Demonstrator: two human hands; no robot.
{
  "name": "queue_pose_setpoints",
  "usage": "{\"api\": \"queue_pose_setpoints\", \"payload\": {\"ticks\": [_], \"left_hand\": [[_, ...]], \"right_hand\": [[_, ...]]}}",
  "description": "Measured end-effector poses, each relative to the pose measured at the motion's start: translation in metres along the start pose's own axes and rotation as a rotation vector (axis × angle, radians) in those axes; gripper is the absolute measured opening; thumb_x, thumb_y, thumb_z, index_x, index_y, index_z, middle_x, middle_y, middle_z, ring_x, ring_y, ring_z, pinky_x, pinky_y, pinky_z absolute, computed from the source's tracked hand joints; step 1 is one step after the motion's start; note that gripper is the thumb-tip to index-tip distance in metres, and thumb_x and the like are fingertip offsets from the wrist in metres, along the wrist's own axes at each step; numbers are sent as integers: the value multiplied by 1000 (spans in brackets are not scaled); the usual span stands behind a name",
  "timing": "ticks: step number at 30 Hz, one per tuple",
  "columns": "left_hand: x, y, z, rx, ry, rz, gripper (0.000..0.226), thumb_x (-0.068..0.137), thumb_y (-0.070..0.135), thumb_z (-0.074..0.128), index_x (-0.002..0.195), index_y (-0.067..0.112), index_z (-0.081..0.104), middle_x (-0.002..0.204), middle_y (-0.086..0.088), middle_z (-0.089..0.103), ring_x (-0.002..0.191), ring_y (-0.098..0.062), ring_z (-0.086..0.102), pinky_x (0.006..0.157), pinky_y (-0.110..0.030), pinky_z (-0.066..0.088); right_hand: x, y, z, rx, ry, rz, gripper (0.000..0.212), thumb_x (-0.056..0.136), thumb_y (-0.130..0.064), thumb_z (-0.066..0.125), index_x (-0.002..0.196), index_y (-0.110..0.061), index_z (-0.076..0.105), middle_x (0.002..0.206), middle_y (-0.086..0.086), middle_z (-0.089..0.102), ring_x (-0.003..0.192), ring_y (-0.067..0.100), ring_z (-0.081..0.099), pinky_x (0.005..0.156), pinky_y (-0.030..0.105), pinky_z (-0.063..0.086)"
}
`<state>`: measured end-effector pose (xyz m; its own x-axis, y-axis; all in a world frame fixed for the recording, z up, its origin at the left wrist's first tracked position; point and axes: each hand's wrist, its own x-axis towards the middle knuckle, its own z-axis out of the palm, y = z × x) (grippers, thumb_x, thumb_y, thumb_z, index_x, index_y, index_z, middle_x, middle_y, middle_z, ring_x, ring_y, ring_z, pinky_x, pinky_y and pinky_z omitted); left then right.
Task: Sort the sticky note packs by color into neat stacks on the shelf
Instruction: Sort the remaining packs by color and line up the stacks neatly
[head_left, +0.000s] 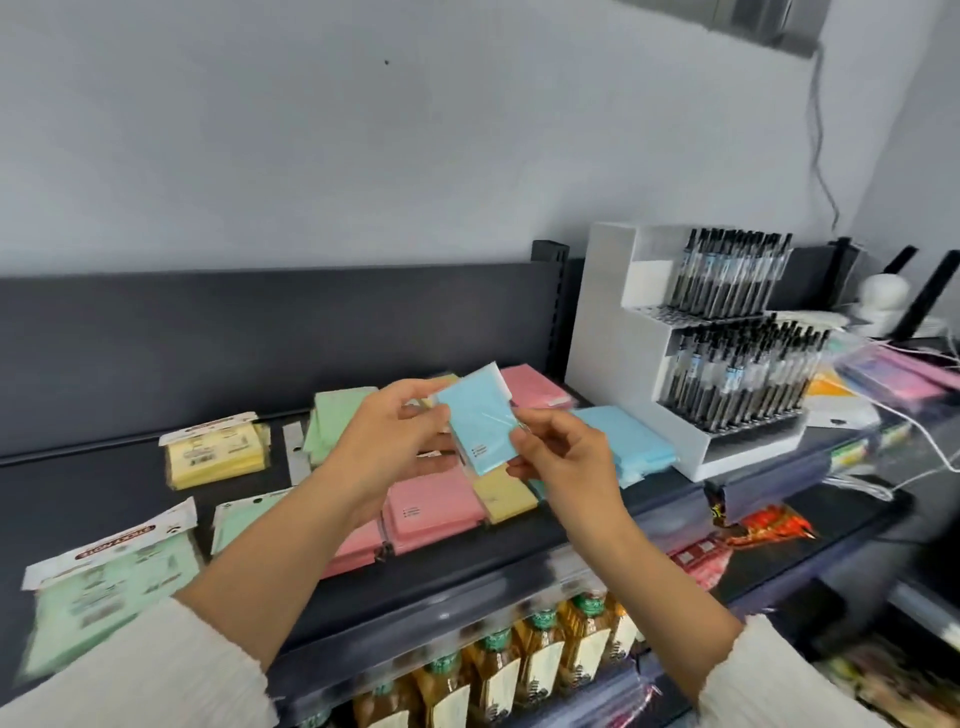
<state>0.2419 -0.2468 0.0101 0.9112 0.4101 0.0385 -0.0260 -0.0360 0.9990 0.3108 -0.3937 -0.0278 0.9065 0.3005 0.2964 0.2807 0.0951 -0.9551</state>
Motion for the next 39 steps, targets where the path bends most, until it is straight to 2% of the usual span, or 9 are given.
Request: {"api": "queue_pose_setpoints", "payload": {"ticks": [3, 7, 11, 14, 18, 25, 32, 36, 39], "left_hand": [[8, 18, -3, -7, 0, 67, 22, 98, 15, 49, 118, 17, 57, 102, -4, 71, 89, -14, 70, 78, -32, 57], [13, 44, -31, 41, 85, 148, 20, 96, 14, 52, 112, 21, 61, 101, 1, 71, 94, -10, 68, 84, -29, 55], [9, 51, -72, 208, 167, 192, 15, 94, 15, 56, 100, 25, 65, 96, 7, 73, 91, -5, 68, 81, -24, 53], [-2, 51, -107, 335, 206, 153, 14, 91, 15, 59, 98, 26, 66, 97, 6, 72, 92, -5, 67, 84, -25, 52], [-21, 45, -144, 377, 297, 100, 13, 88, 16, 63, 97, 25, 66, 98, 6, 72, 93, -6, 67, 84, -26, 52], [-61, 28, -186, 379, 458, 26, 12, 89, 16, 63, 97, 24, 67, 99, 4, 72, 93, -6, 67, 83, -24, 51], [-83, 18, -199, 347, 470, 9, 28, 91, 31, 58, 116, 19, 61, 100, 3, 71, 93, -9, 68, 81, -27, 55], [-75, 16, -202, 269, 428, 46, 24, 92, 21, 60, 115, 15, 62, 103, -1, 72, 91, -14, 70, 79, -30, 57], [-63, 21, -213, 231, 503, 108, 21, 91, 12, 60, 112, 11, 62, 102, -6, 70, 91, -17, 69, 75, -28, 58]], "right_hand": [[11, -18, -20, 63, 101, -53, 16, 88, 1, 59, 95, -12, 66, 83, 0, 67, 57, 5, 65, 58, 17, 55], [30, -49, -37, 154, 144, -135, 19, 89, 3, 56, 88, -14, 62, 63, -10, 69, 53, 6, 65, 56, 16, 55], [41, -64, -26, 142, 108, -164, 22, 88, 3, 58, 86, -18, 62, 60, -10, 66, 51, 5, 63, 58, 17, 55], [47, -64, -4, 109, 44, -155, 20, 88, -1, 60, 87, -21, 62, 66, -10, 67, 57, 6, 66, 58, 15, 54], [49, -53, 35, 106, -55, -99, 18, 88, -4, 62, 88, -22, 62, 77, -3, 68, 63, 9, 68, 60, 17, 55], [40, -41, 115, 114, -285, -36, 16, 86, 0, 63, 93, -15, 65, 73, -1, 67, 58, 8, 66, 59, 19, 56], [9, -46, 189, 128, -511, 6, 15, 87, -1, 63, 94, -14, 64, 80, 3, 68, 66, 12, 68, 60, 22, 58], [-3, -48, 221, 139, -597, 34, 12, 88, -2, 61, 93, -13, 64, 80, 4, 66, 67, 12, 67, 64, 25, 58], [2, -53, 235, 98, -655, 40, 13, 93, -9, 56, 100, -16, 64, 93, 2, 68, 78, 12, 68, 71, 25, 58]]}}
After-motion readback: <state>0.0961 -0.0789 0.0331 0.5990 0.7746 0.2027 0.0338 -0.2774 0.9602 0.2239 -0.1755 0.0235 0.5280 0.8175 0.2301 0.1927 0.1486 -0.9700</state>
